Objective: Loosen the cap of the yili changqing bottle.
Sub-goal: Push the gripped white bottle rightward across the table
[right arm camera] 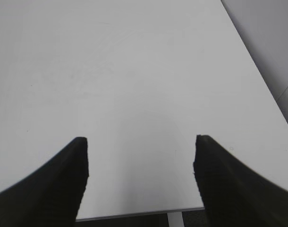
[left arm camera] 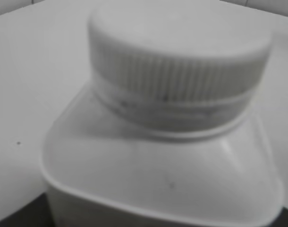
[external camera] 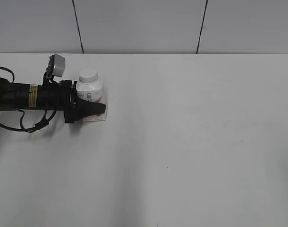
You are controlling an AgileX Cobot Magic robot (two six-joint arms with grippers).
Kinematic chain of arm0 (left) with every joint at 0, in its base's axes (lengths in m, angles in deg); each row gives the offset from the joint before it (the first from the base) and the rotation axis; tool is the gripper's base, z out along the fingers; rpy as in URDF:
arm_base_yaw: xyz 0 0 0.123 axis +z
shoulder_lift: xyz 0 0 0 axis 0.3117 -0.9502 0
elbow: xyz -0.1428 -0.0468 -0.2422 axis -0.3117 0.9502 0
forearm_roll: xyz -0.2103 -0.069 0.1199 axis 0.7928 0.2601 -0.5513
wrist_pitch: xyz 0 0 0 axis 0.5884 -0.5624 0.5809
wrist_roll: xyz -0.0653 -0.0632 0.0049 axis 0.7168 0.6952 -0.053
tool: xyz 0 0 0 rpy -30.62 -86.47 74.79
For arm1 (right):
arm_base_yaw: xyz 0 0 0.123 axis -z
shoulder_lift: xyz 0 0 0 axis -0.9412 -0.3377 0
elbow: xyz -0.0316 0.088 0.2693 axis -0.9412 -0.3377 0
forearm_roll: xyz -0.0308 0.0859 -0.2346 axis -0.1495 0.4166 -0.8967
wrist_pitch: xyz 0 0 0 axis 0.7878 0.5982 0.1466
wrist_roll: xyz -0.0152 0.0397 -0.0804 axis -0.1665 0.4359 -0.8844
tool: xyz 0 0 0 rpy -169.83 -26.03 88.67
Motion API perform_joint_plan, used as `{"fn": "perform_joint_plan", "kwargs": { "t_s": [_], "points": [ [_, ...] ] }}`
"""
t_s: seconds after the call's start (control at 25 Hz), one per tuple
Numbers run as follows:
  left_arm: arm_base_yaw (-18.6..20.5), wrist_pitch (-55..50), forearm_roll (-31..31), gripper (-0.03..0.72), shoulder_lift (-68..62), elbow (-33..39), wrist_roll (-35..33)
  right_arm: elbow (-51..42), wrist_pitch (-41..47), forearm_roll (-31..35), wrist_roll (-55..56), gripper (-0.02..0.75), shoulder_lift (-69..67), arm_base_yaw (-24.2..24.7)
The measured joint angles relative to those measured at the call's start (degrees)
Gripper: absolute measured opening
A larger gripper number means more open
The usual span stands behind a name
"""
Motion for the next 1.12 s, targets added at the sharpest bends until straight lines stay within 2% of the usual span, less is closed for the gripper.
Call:
{"fn": "perform_joint_plan", "kwargs": {
  "t_s": [0.16,0.28,0.48,0.68,0.84,1.12],
  "points": [
    [-1.96,-0.62,1.71,0.439,-0.02,0.0,1.38,0.0,0.0,0.0,0.0,0.552,0.0,0.0],
    [-4.96,-0.9,2.88,0.439,-0.02,0.0,1.53,0.0,0.0,0.0,0.0,0.552,0.0,0.0],
    [-10.17,-0.9,9.08,0.439,-0.02,0.0,1.53,0.0,0.0,0.0,0.0,0.552,0.0,0.0],
    [-13.43,-0.9,11.94,0.438,-0.02,0.0,-4.51,0.0,0.0,0.0,0.0,0.552,0.0,0.0],
    [-15.05,-1.0,12.24,0.438,-0.02,0.0,-6.59,0.0,0.0,0.0,0.0,0.552,0.0,0.0],
    [-15.47,-2.99,12.25,0.438,-0.02,0.0,-7.91,0.0,0.0,0.0,0.0,0.552,0.0,0.0]
  ]
}}
